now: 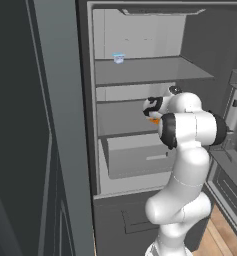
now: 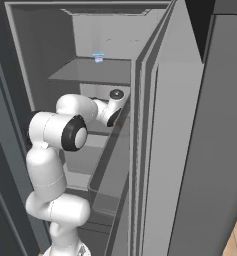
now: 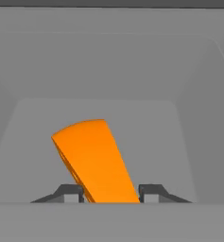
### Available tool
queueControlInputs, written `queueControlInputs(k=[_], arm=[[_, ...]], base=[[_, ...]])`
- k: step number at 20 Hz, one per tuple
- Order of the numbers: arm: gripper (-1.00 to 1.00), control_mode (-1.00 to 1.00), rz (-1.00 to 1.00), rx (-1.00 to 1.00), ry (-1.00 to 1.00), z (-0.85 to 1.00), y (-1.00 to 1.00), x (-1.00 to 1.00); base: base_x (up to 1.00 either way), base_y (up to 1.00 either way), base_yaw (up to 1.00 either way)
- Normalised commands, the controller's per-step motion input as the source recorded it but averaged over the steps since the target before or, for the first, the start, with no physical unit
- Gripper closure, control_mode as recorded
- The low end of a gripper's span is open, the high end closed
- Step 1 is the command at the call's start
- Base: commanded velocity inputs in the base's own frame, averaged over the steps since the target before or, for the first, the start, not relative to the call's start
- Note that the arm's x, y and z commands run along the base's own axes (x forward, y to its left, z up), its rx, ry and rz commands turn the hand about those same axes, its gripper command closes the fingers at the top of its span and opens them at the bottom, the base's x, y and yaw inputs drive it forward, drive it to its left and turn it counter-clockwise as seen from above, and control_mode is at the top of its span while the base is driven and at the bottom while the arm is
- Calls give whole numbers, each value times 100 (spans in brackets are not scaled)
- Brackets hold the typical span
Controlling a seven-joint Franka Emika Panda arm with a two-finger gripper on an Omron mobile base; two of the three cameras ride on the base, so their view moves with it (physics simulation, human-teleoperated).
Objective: Pick the cheese from the fridge and the cheese grater from the cabinet and place them next to the salad bowl.
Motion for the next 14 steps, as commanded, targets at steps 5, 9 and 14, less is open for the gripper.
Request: queueControlInputs(k=[5,9,14], arm=[[100,-100,0,0,0,0,0,-7],[100,-100,0,0,-4,0,0,-51],[100,-100,0,0,-14,4,0,-82]], base=[[0,0,0],[0,0,0],[0,0,0]])
